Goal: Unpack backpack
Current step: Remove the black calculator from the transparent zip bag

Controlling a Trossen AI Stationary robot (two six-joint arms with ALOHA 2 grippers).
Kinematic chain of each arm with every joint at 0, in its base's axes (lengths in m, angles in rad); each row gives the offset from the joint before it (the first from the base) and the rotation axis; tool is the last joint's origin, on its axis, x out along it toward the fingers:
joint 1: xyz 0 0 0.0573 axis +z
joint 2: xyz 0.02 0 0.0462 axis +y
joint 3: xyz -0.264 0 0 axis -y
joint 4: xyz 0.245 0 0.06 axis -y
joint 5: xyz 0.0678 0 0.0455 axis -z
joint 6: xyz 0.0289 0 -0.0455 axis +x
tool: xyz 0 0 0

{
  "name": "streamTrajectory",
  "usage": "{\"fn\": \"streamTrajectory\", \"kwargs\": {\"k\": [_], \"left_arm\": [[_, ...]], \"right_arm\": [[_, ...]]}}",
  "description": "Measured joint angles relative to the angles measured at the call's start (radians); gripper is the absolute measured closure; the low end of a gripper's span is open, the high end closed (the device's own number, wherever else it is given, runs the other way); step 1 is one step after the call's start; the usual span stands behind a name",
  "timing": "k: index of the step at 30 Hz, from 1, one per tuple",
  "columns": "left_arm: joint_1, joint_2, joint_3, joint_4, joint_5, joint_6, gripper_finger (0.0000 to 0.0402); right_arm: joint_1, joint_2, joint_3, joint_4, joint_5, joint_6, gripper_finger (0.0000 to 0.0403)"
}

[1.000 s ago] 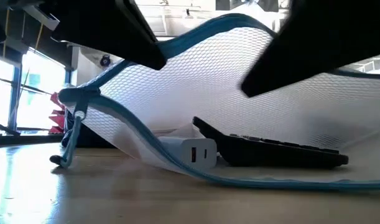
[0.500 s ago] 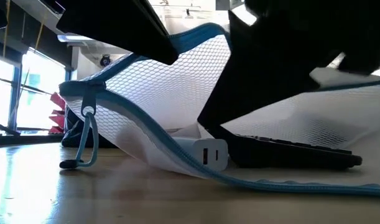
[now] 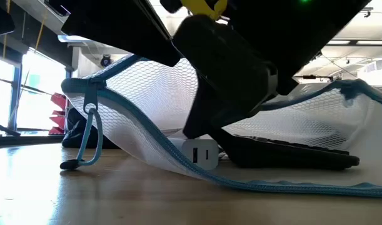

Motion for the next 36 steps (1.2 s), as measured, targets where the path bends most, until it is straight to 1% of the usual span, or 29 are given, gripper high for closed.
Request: {"fn": "streamTrajectory", "kwargs": {"k": [2,8,13,15,17,20,25,29,32,36], "left_arm": [[0.0,0.0,0.0,-0.002,0.0,0.001,0.0401],[0.0,0.0,0.0,-0.001,0.011,0.001,0.0402],[0.0,0.0,0.0,0.002,0.014,0.001,0.0402],[0.0,0.0,0.0,0.001,0.014,-0.006,0.0402],[-0.001,0.0,0.0,-0.002,0.001,-0.026,0.0402],[-0.003,0.0,0.0,-0.009,-0.028,-0.029,0.0402],[-0.003,0.0,0.0,-0.061,-0.036,-0.085,0.0401],[-0.001,0.0,0.0,-0.108,-0.058,-0.141,0.0401],[0.001,0.0,0.0,-0.129,-0.075,-0.167,0.0401],[0.002,0.0,0.0,-0.131,-0.08,-0.171,0.0401]], "right_arm": [[0.0,0.003,-0.002,-0.045,0.027,0.048,0.0207],[-0.006,0.003,-0.002,-0.18,0.011,0.156,0.0285],[0.007,0.003,-0.002,-0.242,0.017,0.162,0.0362],[0.014,0.003,-0.002,-0.256,0.018,0.138,0.0385],[0.022,0.005,0.008,-0.271,0.018,0.109,0.0393],[0.037,0.005,0.034,-0.276,0.011,0.052,0.0393],[0.069,0.005,0.08,-0.296,-0.002,-0.006,0.0395],[0.109,0.005,0.126,-0.295,-0.049,-0.066,0.0396],[0.144,0.005,0.157,-0.293,-0.067,-0.072,0.0396],[0.179,0.005,0.171,-0.289,-0.064,-0.071,0.0396]]}}
